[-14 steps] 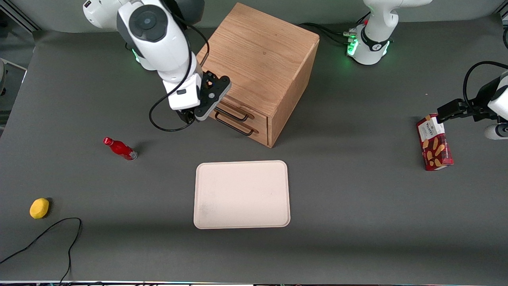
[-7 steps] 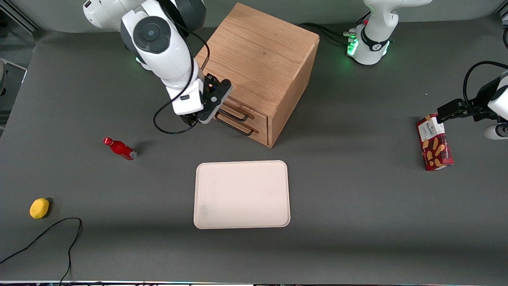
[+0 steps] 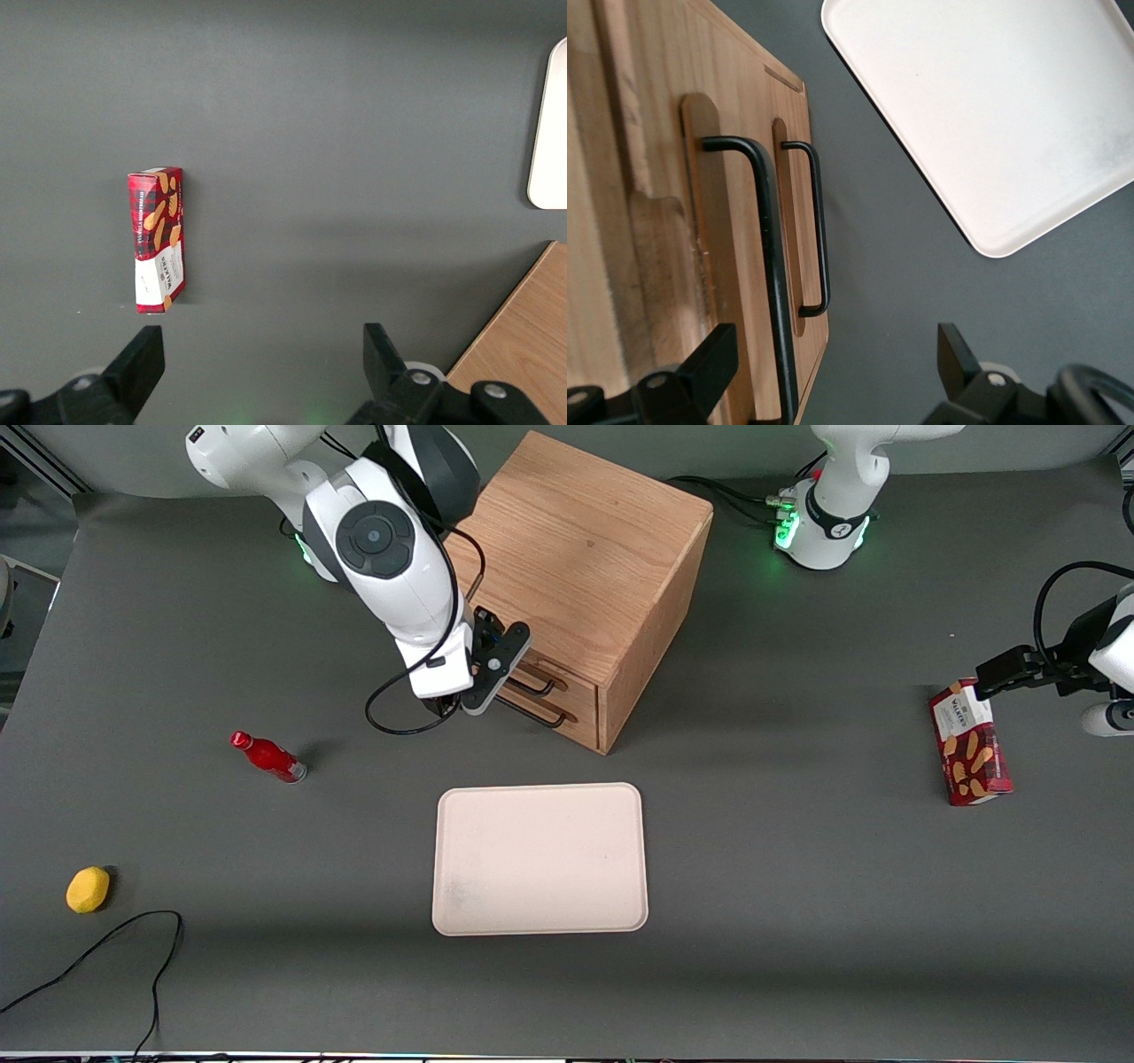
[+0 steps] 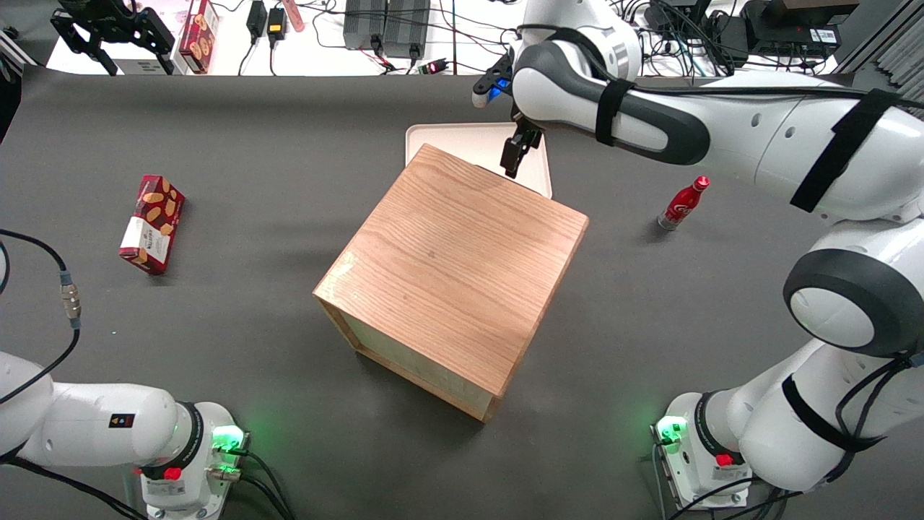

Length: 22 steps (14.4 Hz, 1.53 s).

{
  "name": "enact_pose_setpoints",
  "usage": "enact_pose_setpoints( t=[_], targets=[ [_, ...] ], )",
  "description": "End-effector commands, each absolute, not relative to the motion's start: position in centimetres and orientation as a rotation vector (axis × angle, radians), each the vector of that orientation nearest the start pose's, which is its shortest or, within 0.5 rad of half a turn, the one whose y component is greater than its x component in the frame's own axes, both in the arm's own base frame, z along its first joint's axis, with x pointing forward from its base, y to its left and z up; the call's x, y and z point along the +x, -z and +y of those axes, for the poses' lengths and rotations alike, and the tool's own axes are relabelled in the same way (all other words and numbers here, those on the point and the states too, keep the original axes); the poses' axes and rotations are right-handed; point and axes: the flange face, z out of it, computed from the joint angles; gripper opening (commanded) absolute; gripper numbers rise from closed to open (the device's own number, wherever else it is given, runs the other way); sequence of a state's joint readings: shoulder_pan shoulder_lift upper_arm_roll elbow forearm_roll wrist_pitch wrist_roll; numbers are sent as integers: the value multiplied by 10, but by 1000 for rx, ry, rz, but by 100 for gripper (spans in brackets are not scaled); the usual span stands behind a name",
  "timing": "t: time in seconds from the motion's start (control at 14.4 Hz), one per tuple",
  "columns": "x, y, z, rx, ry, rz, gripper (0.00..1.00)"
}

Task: Open upper drawer

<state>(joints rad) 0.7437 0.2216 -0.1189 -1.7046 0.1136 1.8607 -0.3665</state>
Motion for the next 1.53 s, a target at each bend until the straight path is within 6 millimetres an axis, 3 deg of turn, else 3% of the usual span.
enact_pose_setpoints(
  t=[0.0, 1.46],
  targets=[
    [492, -450, 373, -2692, -86, -1429, 100],
    [496, -398, 373, -2696, -22, -1460, 100]
  ],
)
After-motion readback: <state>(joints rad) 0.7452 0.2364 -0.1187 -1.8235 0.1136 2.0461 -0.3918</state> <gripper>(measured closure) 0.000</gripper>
